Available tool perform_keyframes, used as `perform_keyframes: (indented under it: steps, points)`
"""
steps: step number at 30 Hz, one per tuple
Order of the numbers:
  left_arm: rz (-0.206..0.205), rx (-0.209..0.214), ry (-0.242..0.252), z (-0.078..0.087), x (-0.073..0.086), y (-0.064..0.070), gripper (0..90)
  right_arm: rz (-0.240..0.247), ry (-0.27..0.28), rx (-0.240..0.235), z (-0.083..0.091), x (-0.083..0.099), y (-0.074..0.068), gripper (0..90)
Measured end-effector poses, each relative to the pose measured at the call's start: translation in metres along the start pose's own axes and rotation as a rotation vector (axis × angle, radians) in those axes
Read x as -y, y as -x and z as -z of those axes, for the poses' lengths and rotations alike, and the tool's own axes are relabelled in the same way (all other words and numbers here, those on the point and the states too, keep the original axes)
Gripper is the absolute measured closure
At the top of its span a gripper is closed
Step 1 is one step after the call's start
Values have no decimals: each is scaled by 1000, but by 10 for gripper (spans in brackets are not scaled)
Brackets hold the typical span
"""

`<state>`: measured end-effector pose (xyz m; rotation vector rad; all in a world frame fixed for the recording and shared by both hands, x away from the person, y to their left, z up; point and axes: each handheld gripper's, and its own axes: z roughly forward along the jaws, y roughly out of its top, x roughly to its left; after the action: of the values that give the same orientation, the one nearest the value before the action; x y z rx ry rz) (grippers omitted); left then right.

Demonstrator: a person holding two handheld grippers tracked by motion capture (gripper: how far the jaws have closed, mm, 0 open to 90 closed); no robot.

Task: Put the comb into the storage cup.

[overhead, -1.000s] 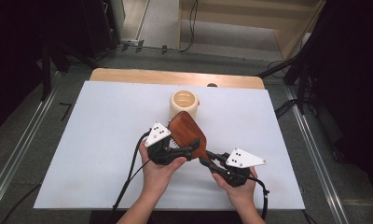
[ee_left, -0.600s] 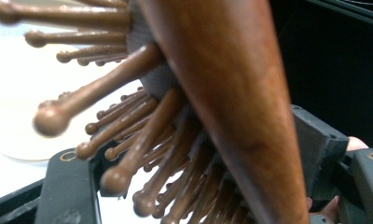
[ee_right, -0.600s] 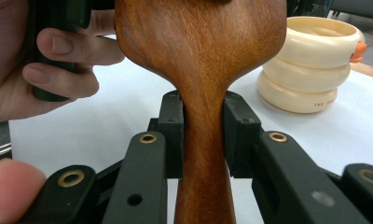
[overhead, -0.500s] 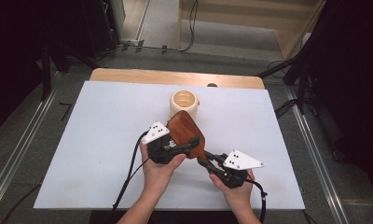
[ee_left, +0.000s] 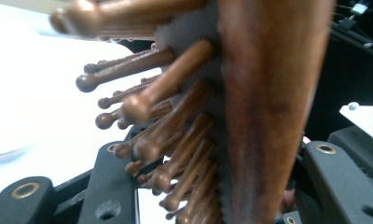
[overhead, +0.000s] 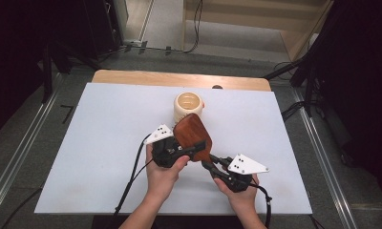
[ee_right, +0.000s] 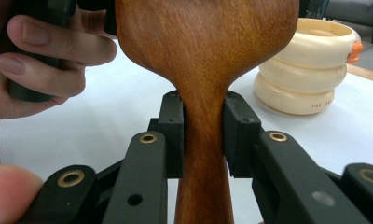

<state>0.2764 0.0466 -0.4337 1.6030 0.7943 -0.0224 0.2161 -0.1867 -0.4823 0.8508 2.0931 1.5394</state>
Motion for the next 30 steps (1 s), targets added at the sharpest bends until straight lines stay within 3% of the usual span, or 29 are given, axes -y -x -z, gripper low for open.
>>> perform_keyframes:
  steps: [4, 8, 15, 18, 25, 30]
  points:
    - [-16, 26, -4, 2, -2, 0, 542, -7, 7, -10, -1, 0, 0, 692]
    - [-47, 6, -4, 6, -5, 1, 552, -32, 10, -28, 0, -2, 2, 578]
    - [-80, -28, 4, 14, -12, -1, 554, -85, 36, -69, 3, -2, 10, 202]
    - [-92, -41, 10, 18, -14, -3, 554, -99, 27, -53, 5, -2, 13, 0]
    - [-112, -68, 18, 26, -20, -7, 554, -123, 44, 3, 15, 5, 24, 0]
    - [-125, -81, 24, 31, -24, -9, 554, -94, 32, 42, 25, 12, 32, 0]
